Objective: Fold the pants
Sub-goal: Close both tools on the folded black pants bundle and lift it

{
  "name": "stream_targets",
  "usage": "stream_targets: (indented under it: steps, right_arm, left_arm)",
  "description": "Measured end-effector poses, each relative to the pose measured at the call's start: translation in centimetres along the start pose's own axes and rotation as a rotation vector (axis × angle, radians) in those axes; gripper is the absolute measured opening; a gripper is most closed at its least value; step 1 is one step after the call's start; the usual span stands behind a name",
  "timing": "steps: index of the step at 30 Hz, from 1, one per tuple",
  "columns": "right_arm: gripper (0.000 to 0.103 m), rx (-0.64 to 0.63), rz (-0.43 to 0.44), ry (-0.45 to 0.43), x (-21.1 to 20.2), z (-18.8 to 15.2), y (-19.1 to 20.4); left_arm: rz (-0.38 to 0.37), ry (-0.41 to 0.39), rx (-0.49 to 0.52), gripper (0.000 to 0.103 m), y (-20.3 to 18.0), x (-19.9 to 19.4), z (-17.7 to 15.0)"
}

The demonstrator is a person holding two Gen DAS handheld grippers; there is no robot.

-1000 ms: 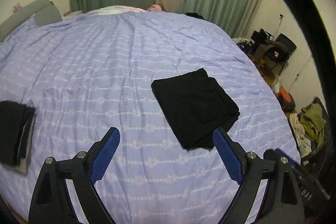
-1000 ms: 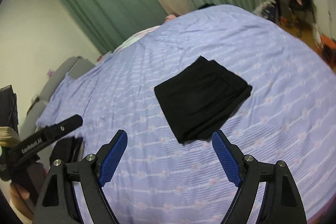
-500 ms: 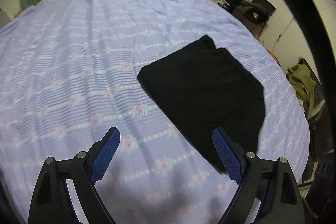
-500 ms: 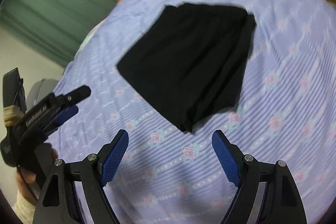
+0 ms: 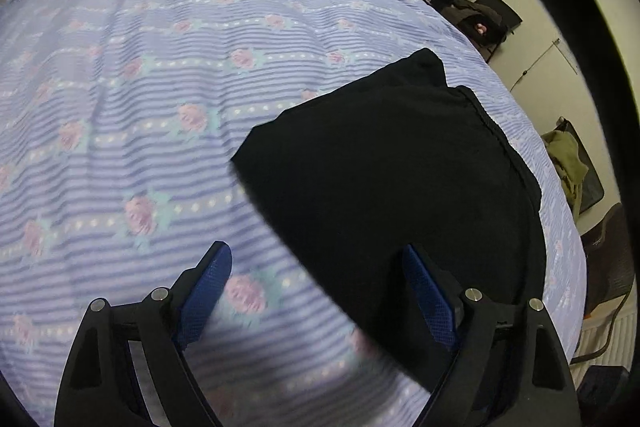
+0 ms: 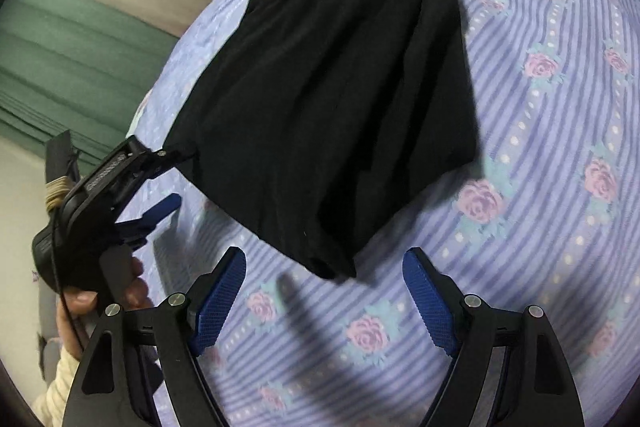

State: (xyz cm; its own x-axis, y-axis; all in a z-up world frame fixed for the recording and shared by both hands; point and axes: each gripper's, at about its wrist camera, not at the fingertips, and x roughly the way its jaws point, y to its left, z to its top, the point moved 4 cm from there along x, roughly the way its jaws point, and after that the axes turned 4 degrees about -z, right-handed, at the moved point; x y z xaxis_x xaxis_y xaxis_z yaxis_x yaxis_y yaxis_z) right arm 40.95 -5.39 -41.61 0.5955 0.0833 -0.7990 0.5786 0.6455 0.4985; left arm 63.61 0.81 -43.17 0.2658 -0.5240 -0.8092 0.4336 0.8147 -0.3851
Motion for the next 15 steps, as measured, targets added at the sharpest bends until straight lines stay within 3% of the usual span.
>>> stream_targets:
  steps: [4,9,11,12,14,15]
  right_arm:
    - [0.082,0.014,0.011,-0.027,0.8,0.6,0.2]
    - [0.078,0.056,0.033,-0.048,1.5,2.0,0.4]
    - [0.064,0.069,0.030,-0.059,1.9,2.9,0.5]
    - [0.060,0.070,0.025,-0.061,2.1,3.4,0.5]
    - [0.038,0.072,0.028,-0.054,2.6,4.1,0.7]
    - [0.033,0.061,0.035,-0.043,2.8,4.5,1.0]
  left_arm:
    - [-0.007,-0.012,0.030,0.084,-0.6,1.0,1.2]
    - [-0.022,-0.029,0.009,0.068,-0.2,2.2,2.6]
    - [-0.044,-0.037,-0.041,0.058,0.3,2.2,3.0]
    - [-0.054,-0.040,-0.061,0.047,0.5,2.1,3.1]
    - [-0.092,-0.031,-0.072,0.027,0.3,1.9,3.2]
    - [-0.094,-0.028,-0.067,0.023,0.0,1.7,3.2]
